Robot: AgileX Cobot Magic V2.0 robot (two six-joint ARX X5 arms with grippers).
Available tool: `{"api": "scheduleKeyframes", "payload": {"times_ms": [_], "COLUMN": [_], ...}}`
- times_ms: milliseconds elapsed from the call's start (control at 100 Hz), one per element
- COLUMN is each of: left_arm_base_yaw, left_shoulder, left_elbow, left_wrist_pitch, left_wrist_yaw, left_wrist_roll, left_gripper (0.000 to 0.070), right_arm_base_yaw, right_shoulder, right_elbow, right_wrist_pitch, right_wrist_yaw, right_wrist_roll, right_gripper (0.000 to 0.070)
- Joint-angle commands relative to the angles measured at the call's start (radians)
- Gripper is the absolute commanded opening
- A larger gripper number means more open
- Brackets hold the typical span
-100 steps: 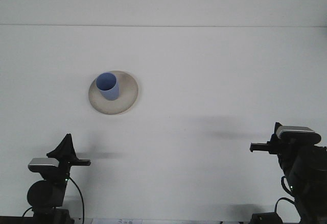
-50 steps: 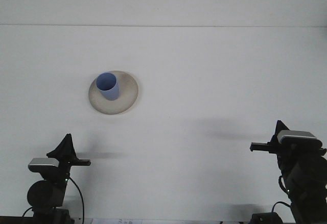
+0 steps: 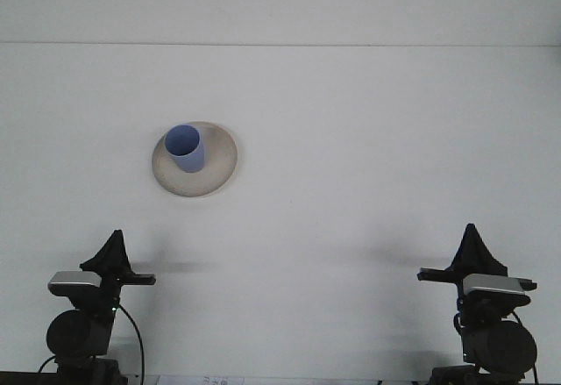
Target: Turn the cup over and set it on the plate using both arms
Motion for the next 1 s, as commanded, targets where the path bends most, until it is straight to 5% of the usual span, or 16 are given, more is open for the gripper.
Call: {"api": "scheduleKeyframes", "payload": {"times_ms": [0,310,990], "left_arm_base_yaw": [0.000,0.000,0.000], "left_shoulder": [-0.002,-0.002,-0.002], "left_elbow": [-0.019,-0.019,-0.019], "left_wrist_pitch": [0.016,0.015,0.015], "left_wrist_yaw": [0.003,0.003,0.003], "left_wrist_roll": [-0.006,-0.006,-0.006], "left_gripper": [0.0015,0.0015,0.0015], "right_arm_base_yaw": [0.001,0.001,0.001], "right_shoulder": [-0.030,-0.096,-0.096], "right_elbow": [-0.040,-0.215,-0.216], "right_wrist_pitch": [0.010,0.101,0.103], "right_wrist_yaw": [0.001,0.001,0.001], "right_wrist_roll": [0.007,0.007,0.007], "right_gripper": [0.0000,0.0000,0.0000]}}
